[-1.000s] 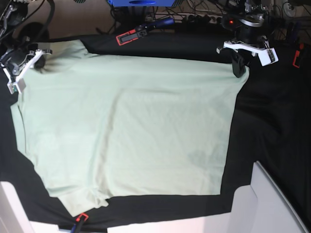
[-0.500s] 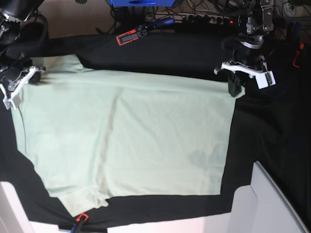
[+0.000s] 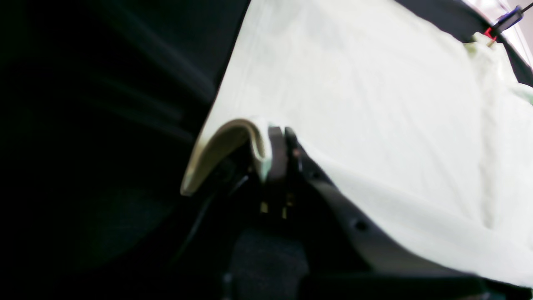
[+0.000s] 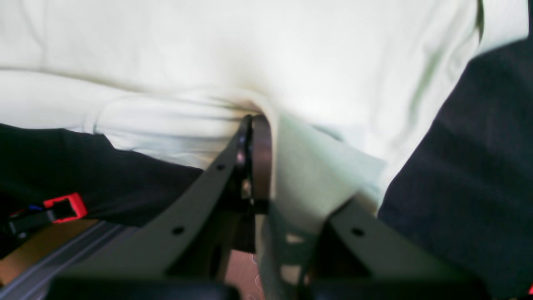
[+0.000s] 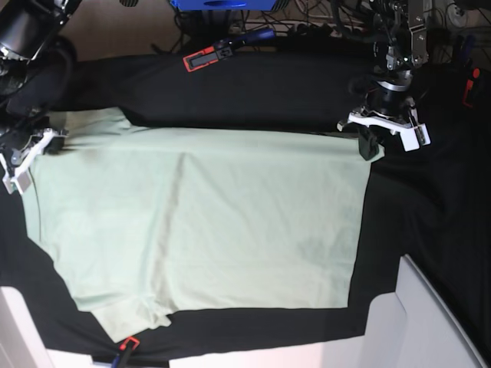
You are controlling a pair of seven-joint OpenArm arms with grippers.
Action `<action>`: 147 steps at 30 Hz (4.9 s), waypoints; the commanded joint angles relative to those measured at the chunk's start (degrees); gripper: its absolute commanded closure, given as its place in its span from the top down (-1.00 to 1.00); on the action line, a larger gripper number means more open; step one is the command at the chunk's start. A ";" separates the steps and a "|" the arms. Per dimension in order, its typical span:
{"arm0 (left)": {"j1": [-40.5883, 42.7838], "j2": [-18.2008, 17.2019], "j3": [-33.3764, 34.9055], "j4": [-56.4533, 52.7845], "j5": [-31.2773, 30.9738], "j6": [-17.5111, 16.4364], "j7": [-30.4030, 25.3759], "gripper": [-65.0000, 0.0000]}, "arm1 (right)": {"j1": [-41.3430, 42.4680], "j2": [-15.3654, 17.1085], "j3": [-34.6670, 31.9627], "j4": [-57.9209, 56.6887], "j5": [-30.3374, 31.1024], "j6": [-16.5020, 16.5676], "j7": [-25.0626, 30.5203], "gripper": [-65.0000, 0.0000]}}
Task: Fold the T-shirt properly
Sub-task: 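Lay the held edge back over the shirt, forming a fold, then open both grippers and raise them off the shirt, then pinch the shirt corner with the right gripper and drag it outward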
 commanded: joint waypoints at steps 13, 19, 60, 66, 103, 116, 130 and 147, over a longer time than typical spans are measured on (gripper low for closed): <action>-4.68 0.32 -0.30 -2.03 -0.13 -0.34 -1.47 -1.00 | 4.62 4.58 -3.24 -6.29 0.30 0.12 3.28 -1.00; -5.82 0.32 -0.39 -4.05 -0.04 -0.34 -1.47 -1.00 | 6.56 5.02 -5.43 -9.71 0.30 0.12 4.69 -1.00; -12.32 0.24 -0.39 -9.33 0.04 -0.34 -1.73 -1.00 | 10.25 4.94 -8.60 -14.20 0.47 0.12 8.38 -1.00; -15.14 0.06 -0.39 -13.63 0.13 -0.34 -1.55 -1.00 | 10.25 4.85 -8.60 -14.20 0.47 0.12 8.65 -1.00; 1.39 -2.49 -11.38 -1.33 0.04 -0.34 -1.73 -1.00 | 2.95 -1.83 4.94 -3.03 0.91 0.12 9.79 0.43; 5.96 -2.75 -11.82 -1.41 0.04 -0.43 -1.82 -1.00 | 2.69 -6.84 5.03 -8.40 0.82 0.12 10.23 0.42; 5.96 -2.93 -11.82 -1.41 0.04 -0.43 -1.82 -1.00 | 2.69 -6.84 5.03 -11.47 0.82 0.12 10.40 0.17; 5.96 -2.93 -11.82 -1.50 0.04 -0.43 -1.82 -1.00 | 5.33 -7.02 4.50 -13.14 0.65 0.12 10.05 -0.17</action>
